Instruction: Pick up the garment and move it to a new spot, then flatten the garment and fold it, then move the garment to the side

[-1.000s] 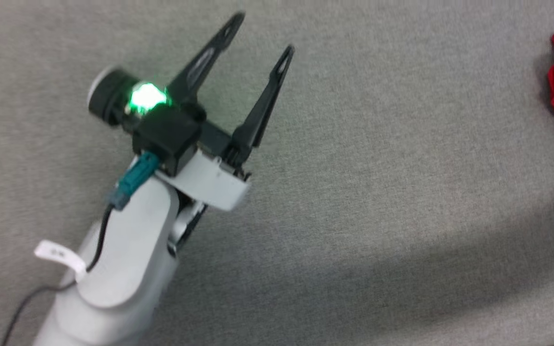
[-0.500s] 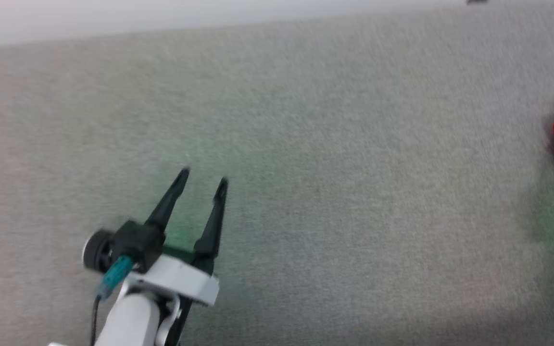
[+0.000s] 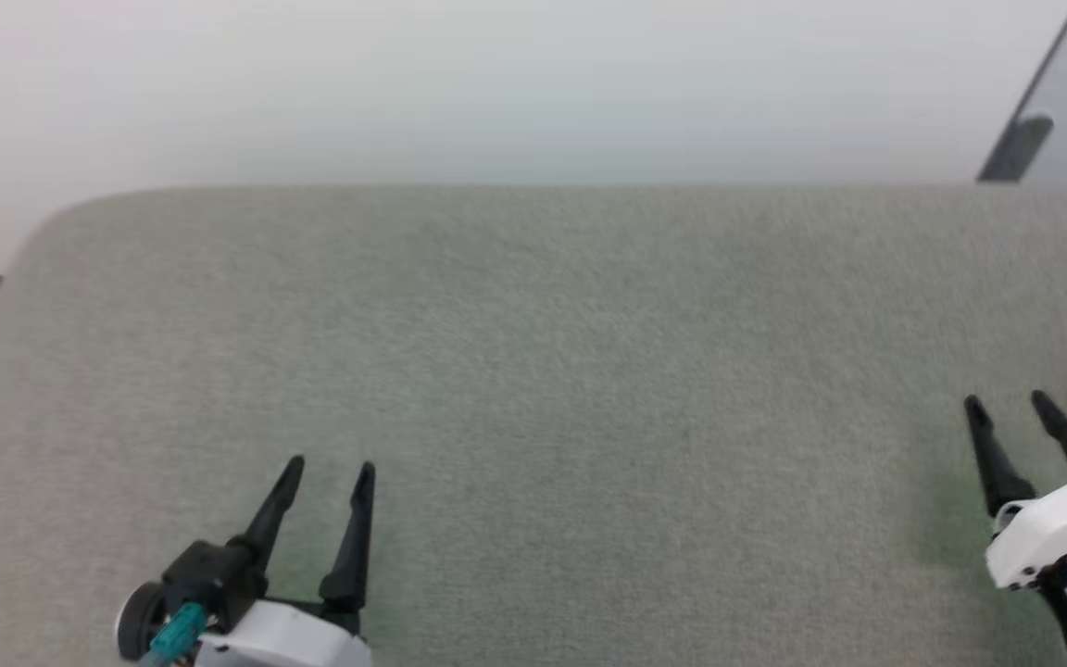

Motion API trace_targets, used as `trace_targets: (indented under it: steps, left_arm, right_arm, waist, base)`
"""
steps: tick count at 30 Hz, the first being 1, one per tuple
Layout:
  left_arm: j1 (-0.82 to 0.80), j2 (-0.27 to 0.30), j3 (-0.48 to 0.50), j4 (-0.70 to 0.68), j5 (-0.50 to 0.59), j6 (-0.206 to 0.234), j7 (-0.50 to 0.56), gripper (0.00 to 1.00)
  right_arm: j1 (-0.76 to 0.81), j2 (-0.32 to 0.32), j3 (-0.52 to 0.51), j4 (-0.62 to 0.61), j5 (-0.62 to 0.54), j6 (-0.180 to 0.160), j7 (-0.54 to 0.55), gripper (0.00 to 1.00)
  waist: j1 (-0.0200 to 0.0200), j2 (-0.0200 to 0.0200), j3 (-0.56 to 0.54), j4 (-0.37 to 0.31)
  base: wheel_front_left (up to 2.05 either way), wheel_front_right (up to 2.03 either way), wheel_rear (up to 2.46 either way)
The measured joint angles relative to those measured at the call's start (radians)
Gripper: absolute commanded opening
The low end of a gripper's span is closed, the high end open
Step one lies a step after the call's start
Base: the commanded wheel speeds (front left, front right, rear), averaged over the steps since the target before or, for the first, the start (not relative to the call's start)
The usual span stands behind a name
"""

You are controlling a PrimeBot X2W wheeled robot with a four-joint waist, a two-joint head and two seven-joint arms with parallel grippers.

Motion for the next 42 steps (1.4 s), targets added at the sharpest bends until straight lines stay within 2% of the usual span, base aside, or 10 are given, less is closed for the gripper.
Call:
trace_targets:
  steps: [8, 16, 26, 33, 42]
  left_arm:
    - [0.056, 0.003, 0.044, -0.02, -0.016, 0.0, 0.0, 1.0]
    - [0.108, 0.0, 0.079, -0.045, -0.034, 0.0, 0.0, 1.0]
    - [0.161, 0.008, 0.066, -0.1, -0.044, 0.0, 0.0, 1.0]
    - [0.211, 0.014, 0.069, -0.147, -0.052, 0.0, 0.0, 1.0]
    - [0.269, 0.008, 0.081, -0.217, -0.052, 0.0, 0.0, 1.0]
  right_arm:
    - [0.089, 0.08, -0.087, -0.146, -0.099, 0.0, 0.0, 1.0]
    - [0.175, 0.138, -0.132, -0.27, -0.143, 0.0, 0.0, 1.0]
    - [0.332, 0.168, -0.265, -0.432, -0.158, 0.0, 0.0, 1.0]
    - [0.428, 0.18, -0.313, -0.528, -0.166, 0.0, 0.0, 1.0]
    - [0.527, 0.228, -0.378, -0.639, -0.176, 0.0, 0.011, 1.0]
  waist:
    - [0.0, 0.0, -0.089, 0.054]
    - [0.0, -0.0001, -0.133, 0.059]
    - [0.0, 0.0, -0.148, 0.06]
    - [-0.0001, 0.0, -0.151, 0.074]
    - [0.0, 0.0, -0.151, 0.087]
  base:
    - [0.0, 0.0, 0.0]
    - [0.0, 0.0, 0.0]
    - [0.0, 0.0, 0.0]
    - [0.0, 0.0, 0.0]
    - [0.0, 0.0, 0.0]
